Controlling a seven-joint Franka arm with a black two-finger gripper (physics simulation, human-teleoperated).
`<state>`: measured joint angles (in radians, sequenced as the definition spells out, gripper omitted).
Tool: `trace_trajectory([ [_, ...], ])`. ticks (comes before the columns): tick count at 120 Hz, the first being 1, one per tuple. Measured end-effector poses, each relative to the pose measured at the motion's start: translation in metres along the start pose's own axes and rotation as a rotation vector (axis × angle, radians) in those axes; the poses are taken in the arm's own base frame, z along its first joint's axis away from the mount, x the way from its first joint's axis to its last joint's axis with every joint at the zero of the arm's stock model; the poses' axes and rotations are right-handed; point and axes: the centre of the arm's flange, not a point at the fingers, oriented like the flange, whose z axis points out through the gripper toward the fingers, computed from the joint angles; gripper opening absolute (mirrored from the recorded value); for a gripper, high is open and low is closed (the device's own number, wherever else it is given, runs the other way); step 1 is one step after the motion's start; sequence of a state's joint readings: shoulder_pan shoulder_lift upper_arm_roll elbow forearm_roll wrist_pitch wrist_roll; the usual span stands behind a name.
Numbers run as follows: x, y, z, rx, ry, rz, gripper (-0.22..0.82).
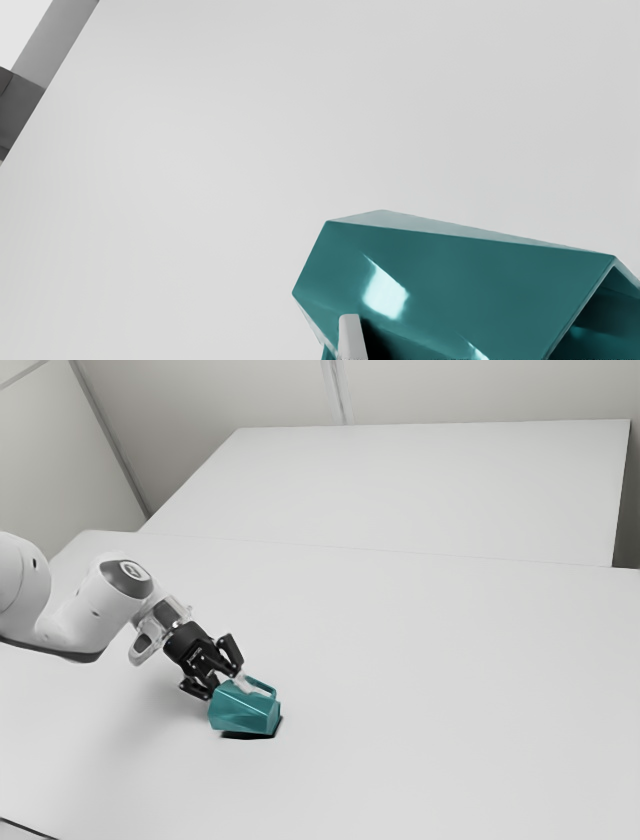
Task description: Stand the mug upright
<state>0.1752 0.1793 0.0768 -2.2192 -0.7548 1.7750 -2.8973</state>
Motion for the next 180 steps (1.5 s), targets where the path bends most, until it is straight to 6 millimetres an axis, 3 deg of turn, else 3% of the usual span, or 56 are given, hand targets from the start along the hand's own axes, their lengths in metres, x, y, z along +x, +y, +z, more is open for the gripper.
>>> trace_trajectory([
  [12, 0.000, -0.008, -0.002, -0.014, -0.007, 0.020, -0.05],
  [37, 0.003, -0.040, -0.010, -0.061, -0.025, 0.100, -0.17],
  [68, 0.009, -0.069, 0.005, -0.115, -0.022, 0.169, -0.18],
  [85, 0.013, -0.078, 0.003, -0.159, -0.043, 0.203, -0.18],
  [107, 0.026, -0.099, -0.011, -0.331, -0.110, 0.313, -0.18],
  [128, 0.035, -0.126, -0.010, -0.541, -0.173, 0.457, -0.18],
  [163, 0.032, -0.164, 0.010, -0.755, -0.273, 0.663, -0.18],
  [180, 0.023, -0.167, 0.012, -0.777, -0.321, 0.698, -0.18],
])
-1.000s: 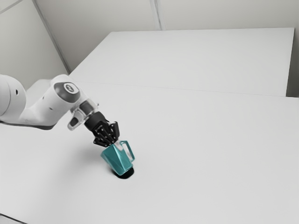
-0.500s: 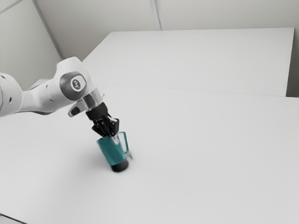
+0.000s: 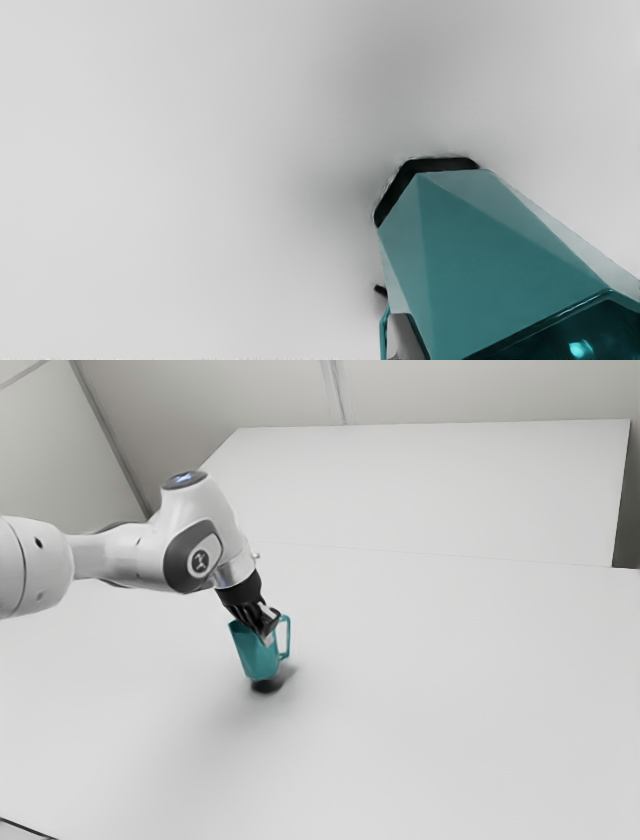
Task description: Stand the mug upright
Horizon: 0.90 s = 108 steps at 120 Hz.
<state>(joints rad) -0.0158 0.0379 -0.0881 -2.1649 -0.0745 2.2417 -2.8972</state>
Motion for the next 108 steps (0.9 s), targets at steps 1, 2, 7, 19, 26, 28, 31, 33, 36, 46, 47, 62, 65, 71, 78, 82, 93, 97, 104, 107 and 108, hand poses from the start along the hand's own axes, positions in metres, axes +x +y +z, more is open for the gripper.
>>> trace_trajectory([
  [1, 0.000, 0.001, 0.000, -0.001, -0.003, -0.002, -0.18],
  [2, 0.000, 0.003, 0.001, -0.003, -0.005, -0.004, -0.18],
  [7, 0.000, 0.014, 0.002, -0.009, -0.017, -0.022, -0.18],
  [19, 0.006, 0.056, 0.006, -0.023, -0.042, -0.094, -0.18],
  [26, 0.009, 0.074, 0.007, -0.030, -0.056, -0.125, -0.18],
  [28, 0.009, 0.076, 0.007, -0.032, -0.061, -0.129, -0.18],
  [31, 0.009, 0.078, 0.008, -0.034, -0.067, -0.131, -0.18],
  [33, 0.008, 0.078, 0.008, -0.035, -0.071, -0.131, -0.18],
  [36, 0.007, 0.076, 0.008, -0.037, -0.076, -0.128, -0.18],
  [46, 0.002, 0.069, 0.014, -0.038, -0.084, -0.111, -0.18],
  [47, 0.002, 0.068, 0.015, -0.037, -0.084, -0.110, -0.18],
  [62, 0.001, 0.076, 0.027, -0.033, -0.088, -0.129, -0.18],
  [65, 0.002, 0.078, 0.029, -0.032, -0.090, -0.135, -0.18],
  [71, 0.001, 0.080, 0.030, -0.031, -0.094, -0.140, -0.18],
  [78, 0.001, 0.081, 0.031, -0.030, -0.099, -0.143, -0.18],
  [82, 0.001, 0.081, 0.030, -0.031, -0.101, -0.143, -0.17],
  [93, 0.002, 0.079, 0.028, -0.035, -0.104, -0.137, 0.03],
  [97, 0.002, 0.079, 0.026, -0.037, -0.106, -0.135, 0.10],
  [104, 0.002, 0.078, 0.022, -0.040, -0.109, -0.134, 0.22],
  [107, 0.003, 0.078, 0.020, -0.041, -0.111, -0.133, 0.27],
  [108, 0.003, 0.078, 0.019, -0.042, -0.112, -0.133, 0.28],
])
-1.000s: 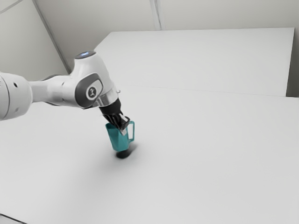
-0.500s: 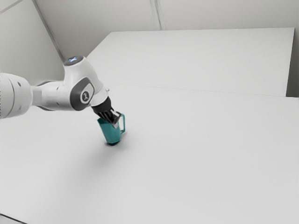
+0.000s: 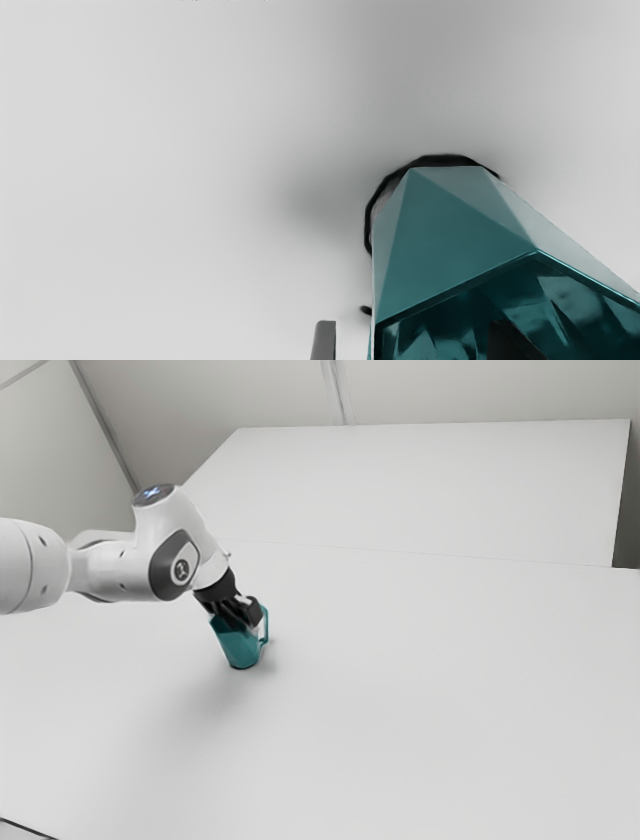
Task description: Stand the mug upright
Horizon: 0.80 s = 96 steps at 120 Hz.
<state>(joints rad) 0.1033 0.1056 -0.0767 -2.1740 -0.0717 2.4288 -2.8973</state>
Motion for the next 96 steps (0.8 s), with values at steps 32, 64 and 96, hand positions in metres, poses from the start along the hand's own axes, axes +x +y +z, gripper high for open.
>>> trace_trajectory([
  [32, 0.005, -0.009, -0.042, -0.007, -0.014, 0.016, 0.51],
  [64, 0.006, -0.028, -0.081, -0.004, -0.010, 0.050, 0.58],
  [96, -0.046, -0.046, -0.154, -0.041, -0.030, 0.128, 0.60],
])
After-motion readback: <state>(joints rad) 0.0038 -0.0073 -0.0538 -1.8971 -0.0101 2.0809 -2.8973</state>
